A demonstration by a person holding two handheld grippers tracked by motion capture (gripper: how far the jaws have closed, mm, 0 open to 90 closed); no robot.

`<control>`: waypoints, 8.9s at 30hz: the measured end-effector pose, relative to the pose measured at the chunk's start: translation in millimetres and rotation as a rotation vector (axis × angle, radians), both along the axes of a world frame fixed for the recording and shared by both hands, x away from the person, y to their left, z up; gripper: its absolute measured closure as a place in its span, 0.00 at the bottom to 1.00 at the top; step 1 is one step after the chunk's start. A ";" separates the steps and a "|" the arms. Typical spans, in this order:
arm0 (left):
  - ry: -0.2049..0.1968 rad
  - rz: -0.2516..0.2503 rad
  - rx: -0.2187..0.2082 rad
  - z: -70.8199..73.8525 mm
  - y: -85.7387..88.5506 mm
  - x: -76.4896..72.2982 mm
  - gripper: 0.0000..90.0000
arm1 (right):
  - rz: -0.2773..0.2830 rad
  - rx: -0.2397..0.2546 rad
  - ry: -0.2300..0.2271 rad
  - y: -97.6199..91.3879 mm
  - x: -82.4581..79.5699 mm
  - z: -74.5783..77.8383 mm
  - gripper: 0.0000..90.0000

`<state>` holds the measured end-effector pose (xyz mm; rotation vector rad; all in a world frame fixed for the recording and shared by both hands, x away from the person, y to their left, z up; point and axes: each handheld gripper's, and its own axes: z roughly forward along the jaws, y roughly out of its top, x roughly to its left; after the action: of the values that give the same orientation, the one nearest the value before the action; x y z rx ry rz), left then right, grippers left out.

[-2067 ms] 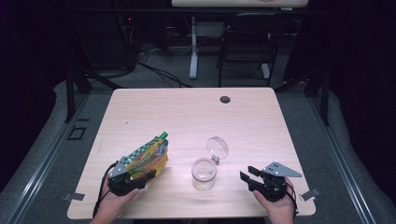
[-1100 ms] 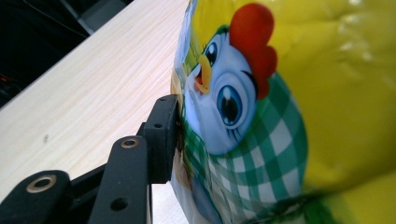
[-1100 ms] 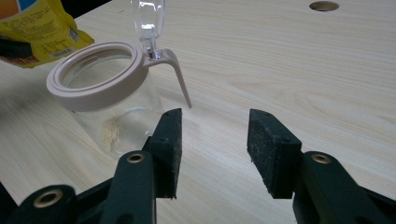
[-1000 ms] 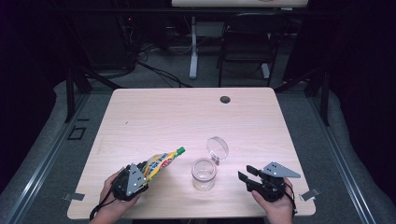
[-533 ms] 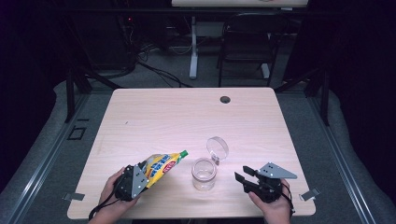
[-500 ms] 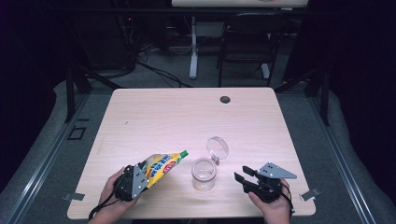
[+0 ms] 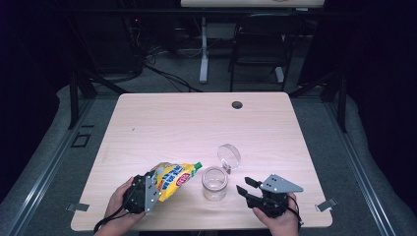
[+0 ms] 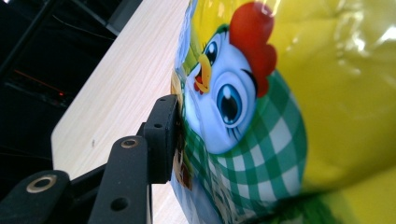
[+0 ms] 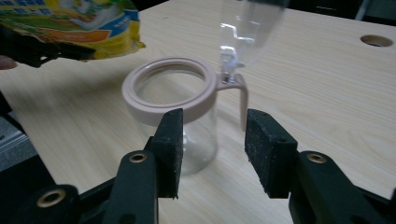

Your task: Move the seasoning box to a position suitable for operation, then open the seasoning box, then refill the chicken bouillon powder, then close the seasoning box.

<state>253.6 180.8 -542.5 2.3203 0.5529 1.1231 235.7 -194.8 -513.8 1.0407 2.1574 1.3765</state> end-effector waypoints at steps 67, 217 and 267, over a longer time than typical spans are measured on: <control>-0.207 0.003 0.507 4.8 -42.6 -1.9 0.62 | 0.237 -0.082 -0.050 79.0 17.8 -4.9 0.70; -0.401 -0.086 0.865 51.6 -56.0 -11.9 0.64 | 0.206 -0.050 -0.045 83.3 9.7 -4.0 0.67; -0.361 -0.139 0.906 67.3 -73.3 -10.5 0.68 | 0.119 -0.081 -0.065 79.5 8.1 -2.7 0.89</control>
<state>243.2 107.5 -475.1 2.6695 -0.3345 1.9405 243.8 -115.4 -516.4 0.8390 2.2385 1.3431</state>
